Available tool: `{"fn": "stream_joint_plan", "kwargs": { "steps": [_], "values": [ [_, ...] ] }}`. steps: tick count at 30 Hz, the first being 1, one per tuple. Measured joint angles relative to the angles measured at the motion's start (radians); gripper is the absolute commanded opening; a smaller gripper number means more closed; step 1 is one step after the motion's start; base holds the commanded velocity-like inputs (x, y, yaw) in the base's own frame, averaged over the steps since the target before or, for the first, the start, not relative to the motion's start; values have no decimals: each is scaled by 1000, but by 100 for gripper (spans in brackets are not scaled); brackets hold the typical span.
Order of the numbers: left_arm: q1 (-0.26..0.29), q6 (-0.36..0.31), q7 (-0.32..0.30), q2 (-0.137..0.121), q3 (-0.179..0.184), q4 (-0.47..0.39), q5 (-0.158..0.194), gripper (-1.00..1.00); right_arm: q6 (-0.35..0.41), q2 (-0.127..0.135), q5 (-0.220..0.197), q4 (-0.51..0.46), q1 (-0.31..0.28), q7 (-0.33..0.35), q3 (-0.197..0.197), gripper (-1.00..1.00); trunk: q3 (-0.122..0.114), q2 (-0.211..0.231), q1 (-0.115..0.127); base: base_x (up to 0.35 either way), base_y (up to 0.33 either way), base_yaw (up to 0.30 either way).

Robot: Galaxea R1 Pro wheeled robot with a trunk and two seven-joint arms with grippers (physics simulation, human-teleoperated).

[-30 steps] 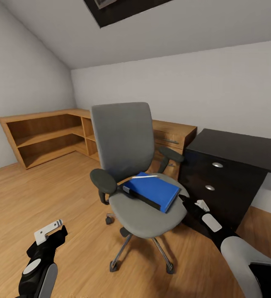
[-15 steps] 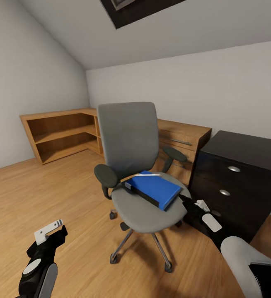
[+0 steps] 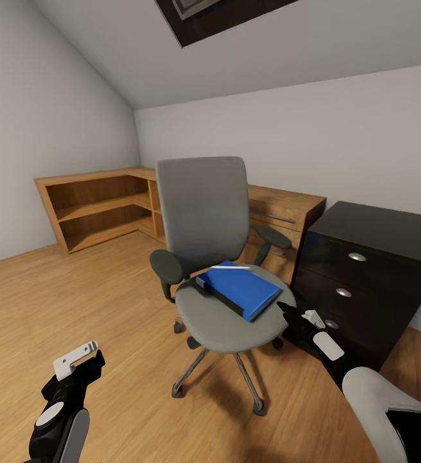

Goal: In the bedroom, organize the workspace by keeping the computer under the desk, ensuring the monitor is on the desk, placing the keyboard on the desk next to the monitor, placing the mouse on the desk next to the keyboard, moving the folder from the swivel chair onto the desk next to the mouse, stacking the notebook on top of the folder with the pen on top of the notebook, and positioning the swivel chair next to the desk.

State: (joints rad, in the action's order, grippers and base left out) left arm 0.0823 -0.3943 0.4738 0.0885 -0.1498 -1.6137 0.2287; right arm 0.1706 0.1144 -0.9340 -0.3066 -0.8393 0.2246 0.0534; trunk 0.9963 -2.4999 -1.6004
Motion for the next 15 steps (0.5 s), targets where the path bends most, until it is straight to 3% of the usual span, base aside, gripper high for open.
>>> {"fn": "stream_joint_plan", "kwargs": {
  "steps": [8,15],
  "values": [
    [0,0,0,0,0,0,0,100,2,-2,-2,2,0,1,1,100,0,0,0,-18,0,0],
    [0,0,0,0,0,0,0,100,2,-2,3,23,1,-1,-5,100,0,0,-1,-291,0,0]
  ]
}}
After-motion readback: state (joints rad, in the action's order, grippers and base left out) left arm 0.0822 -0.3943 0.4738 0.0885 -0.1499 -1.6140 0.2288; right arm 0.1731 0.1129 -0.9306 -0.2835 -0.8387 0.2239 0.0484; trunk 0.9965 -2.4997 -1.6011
